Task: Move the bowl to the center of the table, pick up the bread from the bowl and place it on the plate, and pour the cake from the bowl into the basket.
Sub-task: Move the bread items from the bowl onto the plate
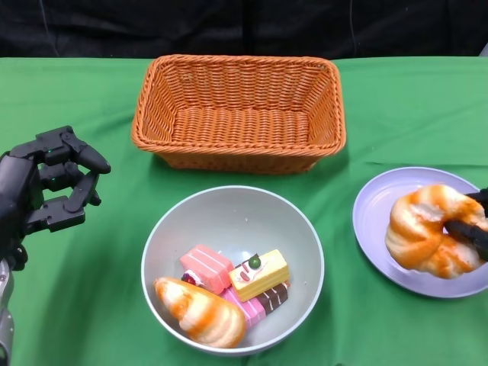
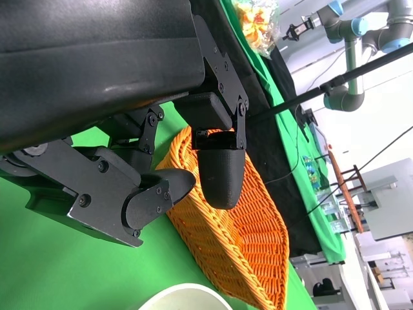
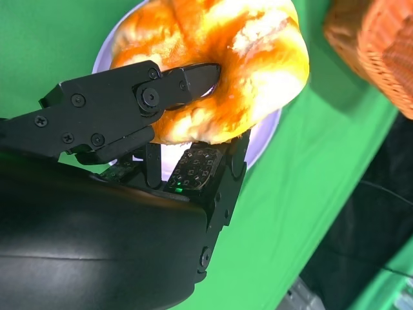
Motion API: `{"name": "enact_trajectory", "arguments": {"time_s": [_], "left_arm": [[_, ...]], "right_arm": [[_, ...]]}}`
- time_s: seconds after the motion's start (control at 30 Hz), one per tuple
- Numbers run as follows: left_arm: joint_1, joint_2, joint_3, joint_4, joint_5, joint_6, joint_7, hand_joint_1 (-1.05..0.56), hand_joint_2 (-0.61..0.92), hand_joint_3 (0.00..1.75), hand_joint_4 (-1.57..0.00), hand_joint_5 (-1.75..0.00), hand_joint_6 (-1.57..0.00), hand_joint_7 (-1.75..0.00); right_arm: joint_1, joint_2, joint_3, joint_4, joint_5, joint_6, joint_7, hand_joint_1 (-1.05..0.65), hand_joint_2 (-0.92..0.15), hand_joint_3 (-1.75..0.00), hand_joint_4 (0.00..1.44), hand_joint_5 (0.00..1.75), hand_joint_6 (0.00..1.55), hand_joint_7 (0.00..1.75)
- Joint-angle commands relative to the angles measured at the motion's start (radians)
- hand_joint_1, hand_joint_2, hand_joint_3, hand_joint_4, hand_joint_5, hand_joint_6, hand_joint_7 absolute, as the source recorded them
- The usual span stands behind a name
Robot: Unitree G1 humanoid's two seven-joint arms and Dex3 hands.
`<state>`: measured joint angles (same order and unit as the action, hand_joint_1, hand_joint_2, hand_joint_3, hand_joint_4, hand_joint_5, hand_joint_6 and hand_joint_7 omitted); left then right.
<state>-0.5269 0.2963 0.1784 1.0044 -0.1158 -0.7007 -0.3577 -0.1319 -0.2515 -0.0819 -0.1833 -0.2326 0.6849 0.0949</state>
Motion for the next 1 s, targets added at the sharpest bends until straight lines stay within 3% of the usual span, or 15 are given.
{"name": "enact_trajectory", "arguments": {"time_s": [0.03, 0.13, 0.2, 0.27, 0.43, 0.5, 0.7, 1.0], "left_arm": [[-0.014, 0.023, 0.010, 0.006, -0.003, -0.003, -0.006, -0.04, 0.62, 0.98, -0.74, -1.59, -0.75, -1.31], [-0.013, 0.025, 0.008, 0.006, 0.004, -0.003, 0.003, -0.05, 0.62, 0.97, -0.74, -1.59, -0.75, -1.30], [-0.013, 0.025, 0.008, 0.007, 0.005, -0.004, 0.005, -0.06, 0.62, 0.96, -0.75, -1.58, -0.75, -1.30], [-0.013, 0.025, 0.009, 0.008, 0.001, -0.004, 0.000, -0.06, 0.62, 0.96, -0.75, -1.58, -0.75, -1.30], [-0.011, 0.024, 0.008, 0.003, 0.001, -0.004, -0.002, -0.06, 0.61, 0.98, -0.75, -1.58, -0.75, -1.31], [-0.010, 0.023, 0.008, -0.001, -0.001, -0.001, -0.004, -0.06, 0.61, 0.99, -0.74, -1.58, -0.75, -1.31], [-0.013, 0.025, 0.006, 0.005, 0.003, -0.004, -0.003, -0.04, 0.61, 0.99, -0.74, -1.59, -0.75, -1.31], [-0.009, 0.023, 0.005, 0.000, 0.005, 0.000, 0.001, -0.04, 0.62, 0.98, -0.74, -1.59, -0.75, -1.31]], "right_arm": [[-0.028, -0.039, 0.037, 0.043, -0.037, -0.012, -0.011, -0.26, -0.92, -0.11, 0.77, 1.22, 1.06, 0.27], [-0.045, -0.055, 0.071, 0.076, -0.059, -0.005, -0.008, -0.27, -0.92, -0.10, 0.80, 1.11, 1.04, 0.23], [-0.053, -0.070, 0.100, 0.089, -0.080, 0.004, 0.002, -0.29, -0.92, -0.10, 0.81, 0.93, 1.00, 0.15], [-0.052, -0.091, 0.134, 0.091, -0.108, 0.002, 0.009, -0.30, -0.92, -0.11, 0.80, 0.84, 0.92, 0.08], [-0.041, -0.126, 0.204, 0.079, -0.188, -0.003, 0.005, -0.34, -0.92, -0.07, 0.72, 0.40, 0.68, 0.01], [-0.030, -0.151, 0.245, 0.068, -0.238, -0.014, 0.006, -0.39, -0.92, -0.07, 0.53, 0.21, 0.49, 0.00], [-0.005, -0.143, 0.263, 0.043, -0.282, -0.023, 0.001, -0.38, -0.92, -0.06, 0.32, 0.07, 0.25, 0.00], [0.031, -0.114, 0.275, 0.029, -0.345, -0.059, -0.068, -0.40, -0.92, -0.06, 0.11, 0.00, 0.11, 0.00]]}}
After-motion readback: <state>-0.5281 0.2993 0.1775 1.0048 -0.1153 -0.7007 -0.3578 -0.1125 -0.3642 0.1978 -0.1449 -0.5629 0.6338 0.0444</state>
